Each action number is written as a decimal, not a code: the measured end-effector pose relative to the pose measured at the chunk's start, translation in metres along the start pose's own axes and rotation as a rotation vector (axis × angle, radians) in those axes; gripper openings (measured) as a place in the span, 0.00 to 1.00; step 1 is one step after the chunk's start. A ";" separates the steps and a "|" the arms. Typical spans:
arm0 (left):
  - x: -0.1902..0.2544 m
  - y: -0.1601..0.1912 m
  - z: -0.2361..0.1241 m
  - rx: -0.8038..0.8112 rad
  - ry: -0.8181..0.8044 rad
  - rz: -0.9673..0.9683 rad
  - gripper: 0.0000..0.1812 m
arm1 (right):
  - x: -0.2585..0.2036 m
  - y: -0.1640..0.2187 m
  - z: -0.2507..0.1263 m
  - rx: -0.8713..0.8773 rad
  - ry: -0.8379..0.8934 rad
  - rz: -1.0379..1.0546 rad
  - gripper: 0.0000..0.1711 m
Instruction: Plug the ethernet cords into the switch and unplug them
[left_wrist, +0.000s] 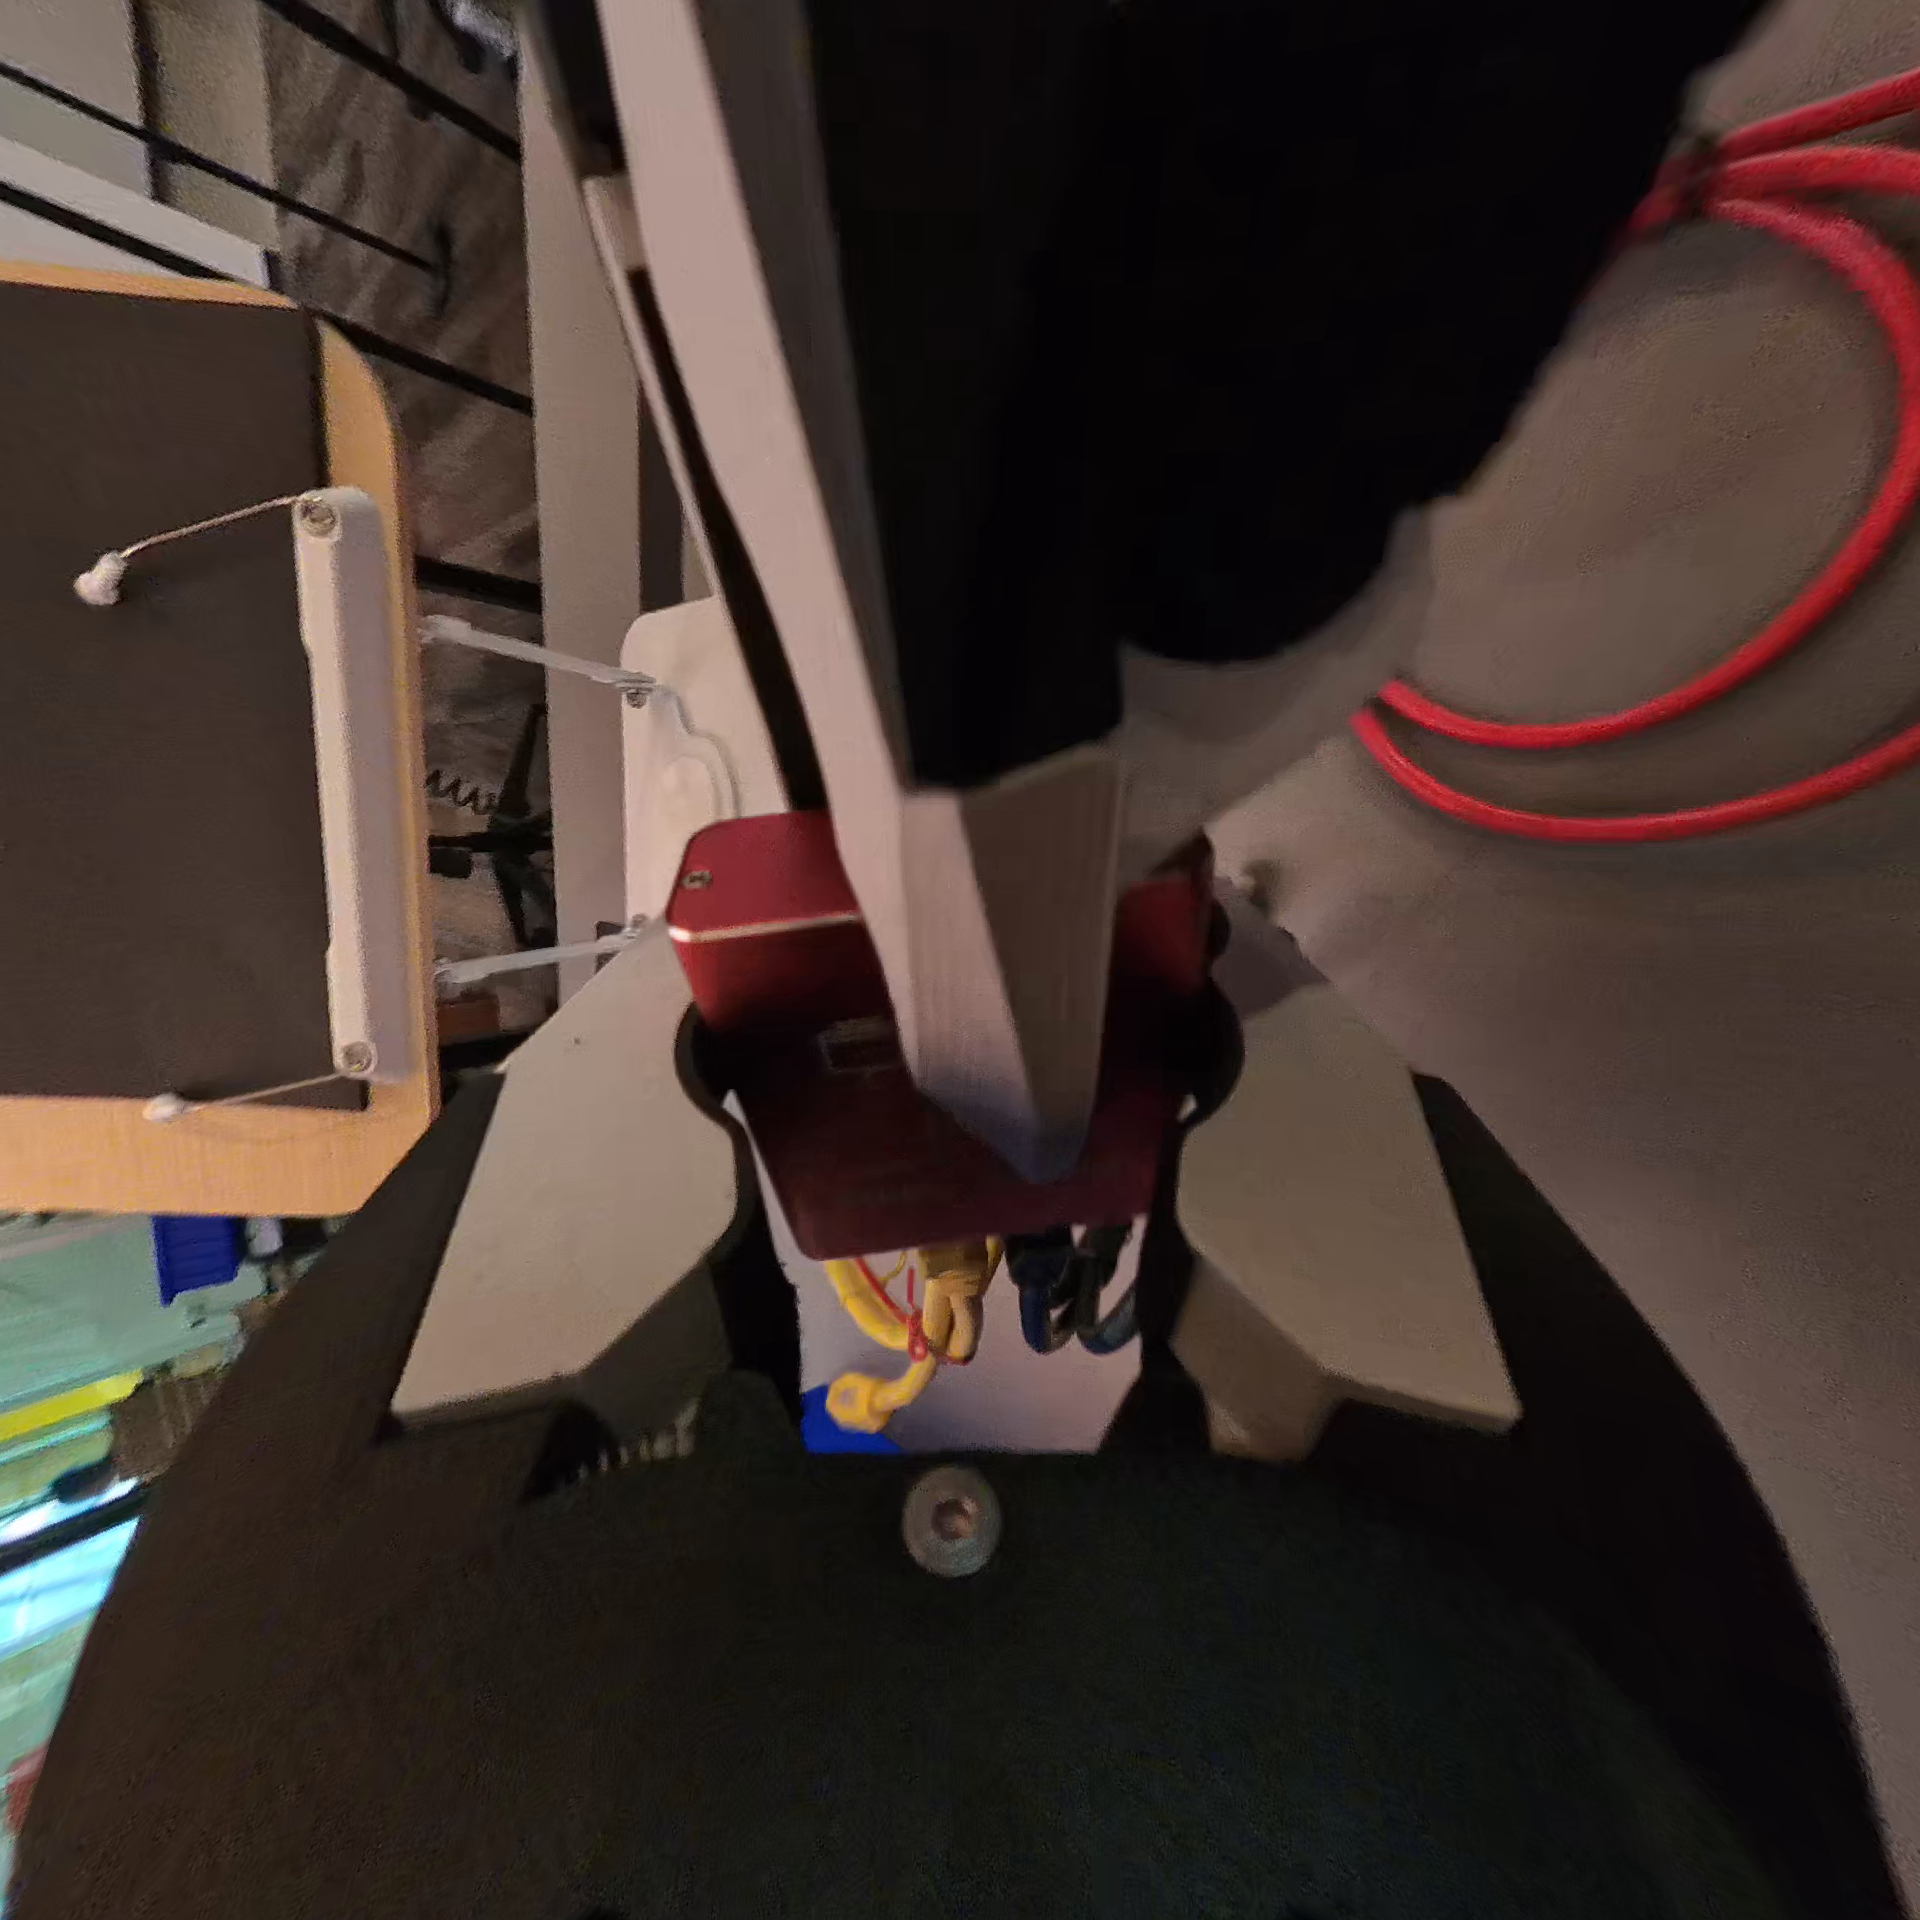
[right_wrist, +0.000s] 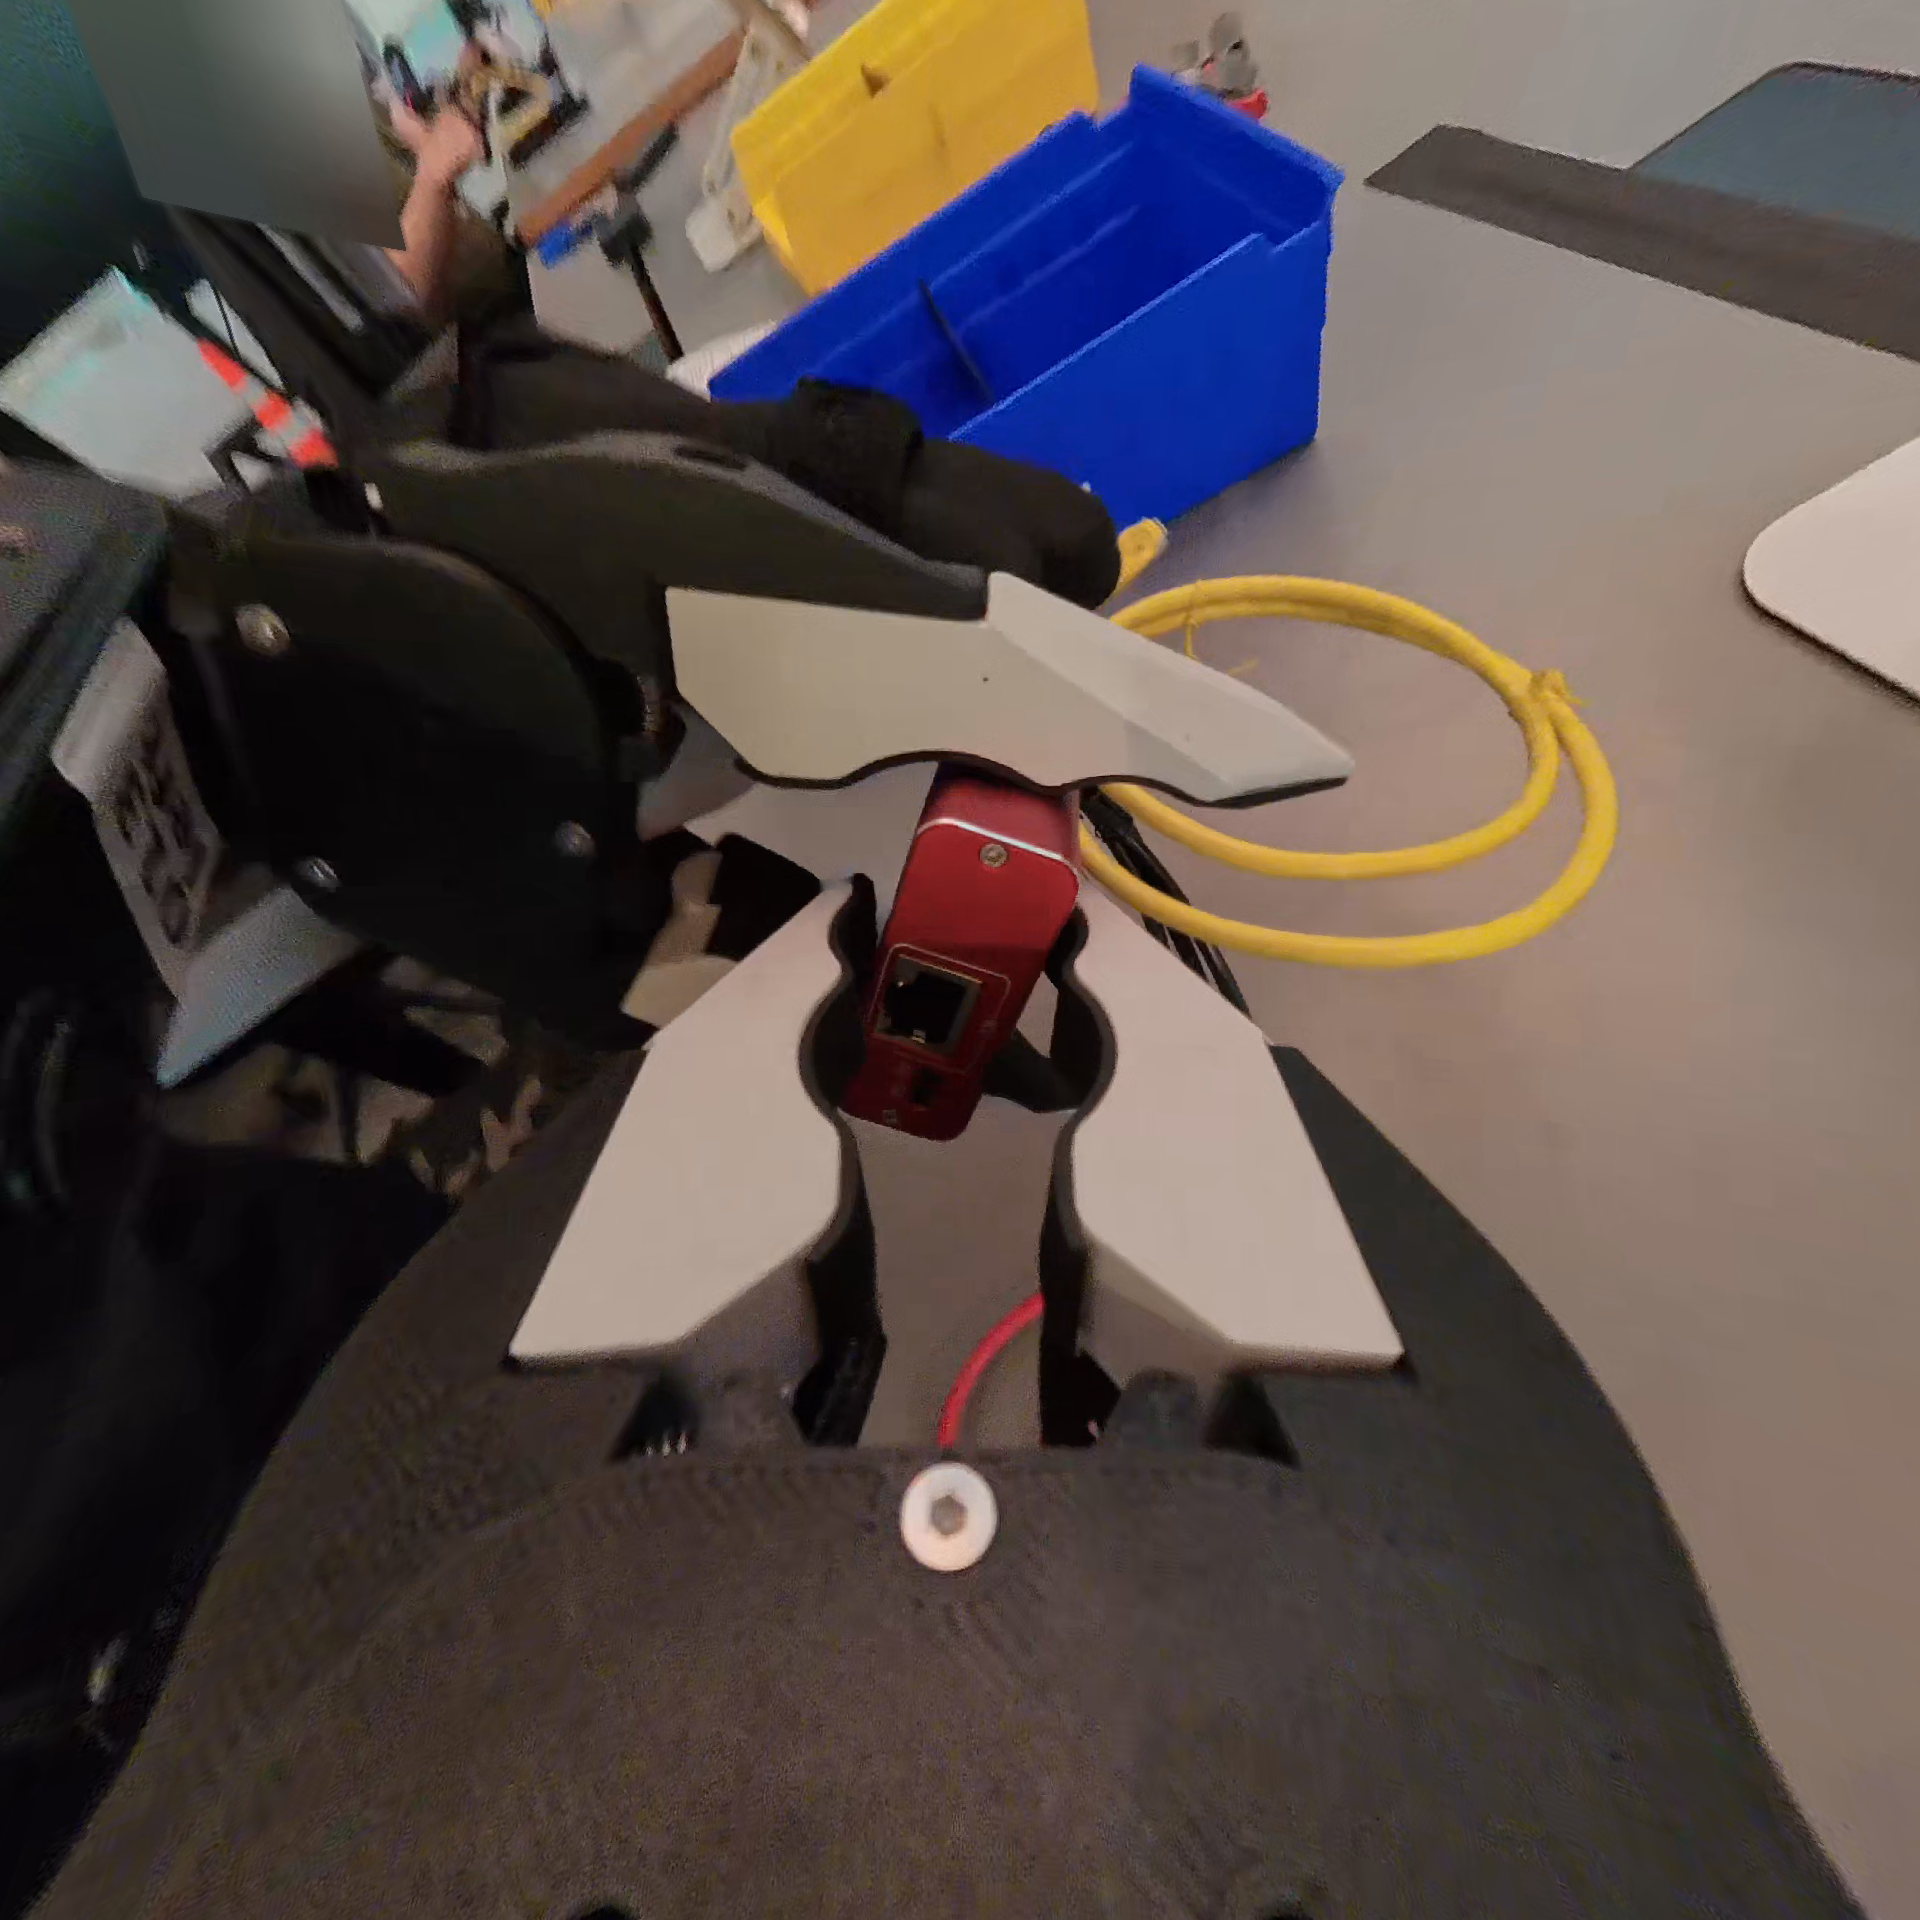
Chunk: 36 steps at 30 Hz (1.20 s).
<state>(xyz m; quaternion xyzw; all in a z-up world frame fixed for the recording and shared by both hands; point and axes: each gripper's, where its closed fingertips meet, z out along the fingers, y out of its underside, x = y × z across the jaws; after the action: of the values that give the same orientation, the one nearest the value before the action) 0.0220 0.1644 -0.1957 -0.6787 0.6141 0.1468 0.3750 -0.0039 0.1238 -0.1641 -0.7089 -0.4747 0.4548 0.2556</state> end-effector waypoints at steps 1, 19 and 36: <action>0.004 -0.001 -0.004 0.023 0.042 -0.012 0.45 | -0.001 0.003 -0.001 -0.031 -0.006 -0.028 0.17; 0.016 -0.018 -0.053 0.439 0.568 -0.478 0.14 | -0.008 0.017 -0.022 -0.530 -0.110 -0.500 0.15; -0.019 -0.019 -0.078 0.827 0.596 -0.837 0.13 | -0.011 -0.009 -0.025 0.041 -0.251 -0.232 0.14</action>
<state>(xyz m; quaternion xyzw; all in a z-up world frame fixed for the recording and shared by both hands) 0.0160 0.1239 -0.1246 -0.6719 0.3819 -0.4536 0.4439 0.0133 0.1194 -0.1412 -0.5815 -0.5723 0.5166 0.2596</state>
